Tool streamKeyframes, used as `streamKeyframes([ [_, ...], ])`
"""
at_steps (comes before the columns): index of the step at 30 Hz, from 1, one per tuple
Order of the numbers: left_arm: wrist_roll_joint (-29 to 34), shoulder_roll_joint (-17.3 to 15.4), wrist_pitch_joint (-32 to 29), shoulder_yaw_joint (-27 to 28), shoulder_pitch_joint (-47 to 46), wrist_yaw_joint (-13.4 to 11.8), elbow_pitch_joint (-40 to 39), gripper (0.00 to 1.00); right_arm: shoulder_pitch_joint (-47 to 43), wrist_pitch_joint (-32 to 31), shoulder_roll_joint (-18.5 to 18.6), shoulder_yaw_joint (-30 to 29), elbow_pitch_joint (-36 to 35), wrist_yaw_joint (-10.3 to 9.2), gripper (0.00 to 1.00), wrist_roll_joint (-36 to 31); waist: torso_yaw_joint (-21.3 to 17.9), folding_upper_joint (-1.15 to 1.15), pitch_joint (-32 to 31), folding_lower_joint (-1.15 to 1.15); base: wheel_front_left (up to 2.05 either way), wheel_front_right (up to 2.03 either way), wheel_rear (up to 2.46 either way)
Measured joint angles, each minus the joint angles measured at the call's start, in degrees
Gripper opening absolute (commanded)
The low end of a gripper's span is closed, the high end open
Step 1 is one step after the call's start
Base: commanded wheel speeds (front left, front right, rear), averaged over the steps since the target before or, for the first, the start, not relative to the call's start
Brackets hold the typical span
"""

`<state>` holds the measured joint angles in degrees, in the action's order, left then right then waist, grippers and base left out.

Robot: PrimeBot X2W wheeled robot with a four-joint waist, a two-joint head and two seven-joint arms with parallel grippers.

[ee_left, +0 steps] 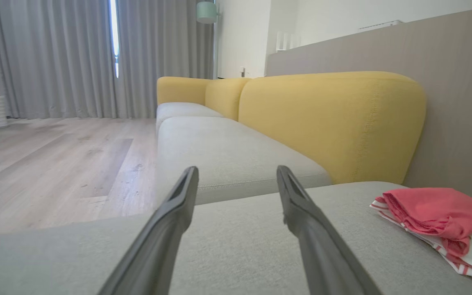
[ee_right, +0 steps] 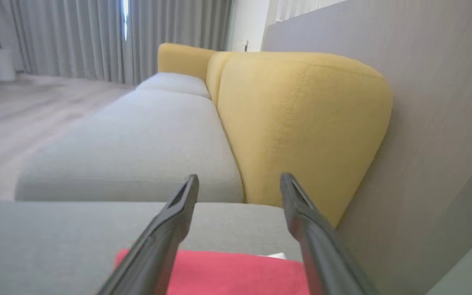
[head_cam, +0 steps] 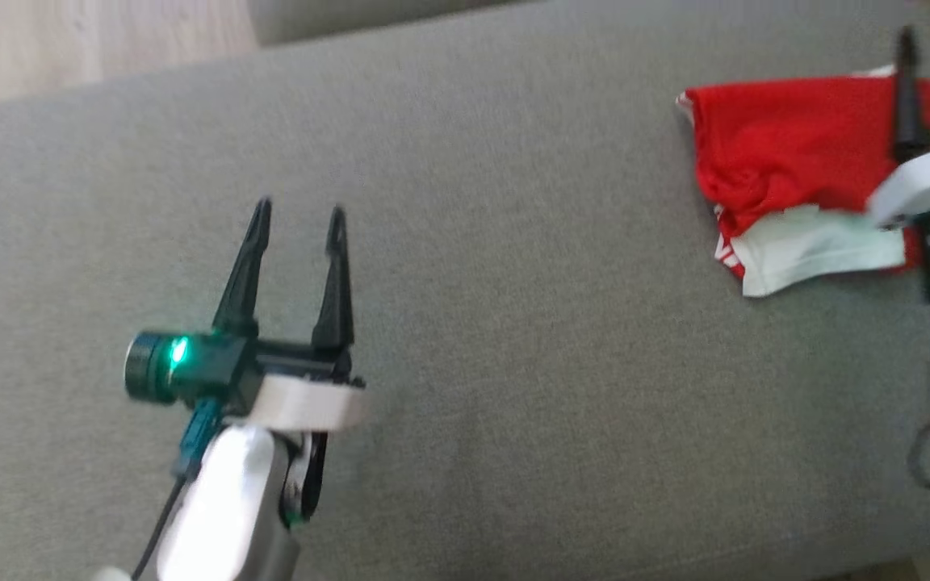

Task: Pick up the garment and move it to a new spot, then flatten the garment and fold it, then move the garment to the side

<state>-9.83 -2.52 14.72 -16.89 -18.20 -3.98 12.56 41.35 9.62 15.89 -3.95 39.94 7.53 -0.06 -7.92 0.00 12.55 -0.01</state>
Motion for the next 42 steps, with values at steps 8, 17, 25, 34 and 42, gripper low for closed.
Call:
streamKeyframes([
  [8, 0.2, -0.3, 0.0, 2.6, 7.2, 2.0, -0.2, 1.0, -9.3, -0.3, -10.5, -0.1, -10.2, 0.0, 1.0, 5.5, 2.1, 0.0, -7.6, -0.01, 0.0, 0.0, 0.0],
  [17, -1.4, -0.3, 0.0, 6.3, 15.3, 2.8, -1.3, 1.0, -26.7, 1.2, -12.4, 1.7, -16.9, 0.0, 1.0, 11.1, 5.9, 0.0, -13.1, 0.0, 0.0, 0.0, 0.0],
  [25, -4.5, -0.3, 0.0, 8.5, 18.8, 6.2, -1.6, 1.0, -37.8, 4.1, -13.3, 7.5, -16.9, 0.0, 1.0, 16.9, 7.1, 0.0, -14.3, 0.01, 0.0, 0.0, 0.0],
  [34, -7.3, -0.3, 0.0, 9.4, 18.8, 7.1, -2.7, 1.0, -38.4, 4.6, -13.3, 7.5, -18.1, 0.0, 1.0, 17.1, 7.1, 0.0, -14.2, 0.01, 0.0, 0.0, 0.0],
  [42, -8.8, -0.3, 0.0, 9.2, 18.8, 7.6, -2.8, 1.0, -38.4, 4.6, -13.3, 7.5, -18.9, 0.0, 1.0, 17.1, 7.0, 0.0, -14.1, 0.01, 0.0, 0.0, 0.0],
])
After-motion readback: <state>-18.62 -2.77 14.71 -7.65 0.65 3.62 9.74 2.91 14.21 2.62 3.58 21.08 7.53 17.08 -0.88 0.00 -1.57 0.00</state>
